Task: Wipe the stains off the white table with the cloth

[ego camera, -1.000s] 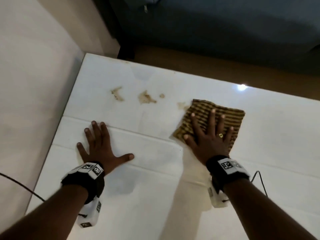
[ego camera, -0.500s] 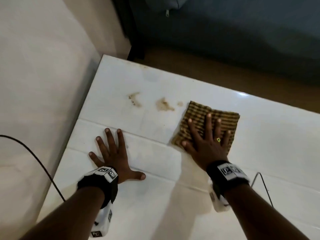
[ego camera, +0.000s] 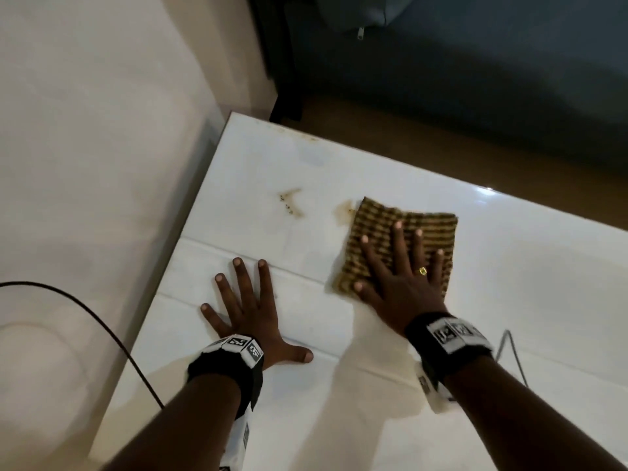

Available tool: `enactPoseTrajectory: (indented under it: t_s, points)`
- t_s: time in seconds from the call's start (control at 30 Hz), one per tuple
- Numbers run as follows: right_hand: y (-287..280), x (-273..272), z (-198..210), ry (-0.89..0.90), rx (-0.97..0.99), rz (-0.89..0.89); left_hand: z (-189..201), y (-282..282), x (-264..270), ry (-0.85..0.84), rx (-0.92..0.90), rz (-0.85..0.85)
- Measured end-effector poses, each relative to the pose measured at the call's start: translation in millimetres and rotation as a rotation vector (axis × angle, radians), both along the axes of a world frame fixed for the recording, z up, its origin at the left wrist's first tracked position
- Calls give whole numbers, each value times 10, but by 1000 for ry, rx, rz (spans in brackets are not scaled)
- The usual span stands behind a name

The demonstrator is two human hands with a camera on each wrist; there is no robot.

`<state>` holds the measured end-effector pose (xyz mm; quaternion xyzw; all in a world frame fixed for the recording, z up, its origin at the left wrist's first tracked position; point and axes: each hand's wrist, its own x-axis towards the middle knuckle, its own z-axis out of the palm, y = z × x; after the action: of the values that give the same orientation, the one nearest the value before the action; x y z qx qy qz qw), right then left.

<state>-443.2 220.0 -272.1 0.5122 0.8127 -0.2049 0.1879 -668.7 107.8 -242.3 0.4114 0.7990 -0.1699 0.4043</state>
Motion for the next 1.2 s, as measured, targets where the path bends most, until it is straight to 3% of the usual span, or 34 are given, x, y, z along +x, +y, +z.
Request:
enactPoseTrajectory:
  t_s: [0.07,0.17,0.23,0.3,0.4,0.5,0.57,0.63,0.73,0.83,0.9,0.97,1.07,1.13,1.2]
  points:
    - [-157,377,77,-33,25,58,13,-2,-21,-6,-8,-4]
    - [55,679,101,-75,-9,-106,10,5,-28,-15,-8,-4]
    - [275,428,34,-82,10,-262,12,7,-20,-20,-6,-3]
    - [424,-67,-36,-54,37,-290,6,4,-23,-9,0,-8]
    - [311,-578,-36,1,29,-54,15,-12,-24,-21,4,-6]
    - [25,-219,1,-6,46,169,12,-11,-22,-32,8,5]
    - [58,127,98,-39,61,181,-7,-2,-35,-45,13,6]
    - [334,192,69,-87,20,53,-13,1,-43,-52,17,7]
    - [697,-419,-54,-44,23,-162,-22,-8,-66,-59,23,8]
    - [529,-927,-71,-11,17,20,-26,-15,-69,-67,33,12]
    - [257,-766,-38,-32,19,204,-39,-22,-79,-80,41,16]
    - [95,-368,63,-56,21,267,-37,-29,-71,-93,39,23]
    - [387,-161,77,-122,-4,136,-41,-31,-88,-88,40,18]
    - [693,-522,4,-76,-4,-45,-32,-32,-86,-90,45,23]
    - [808,-1080,-65,-30,11,-84,-37,-46,-78,-84,46,22]
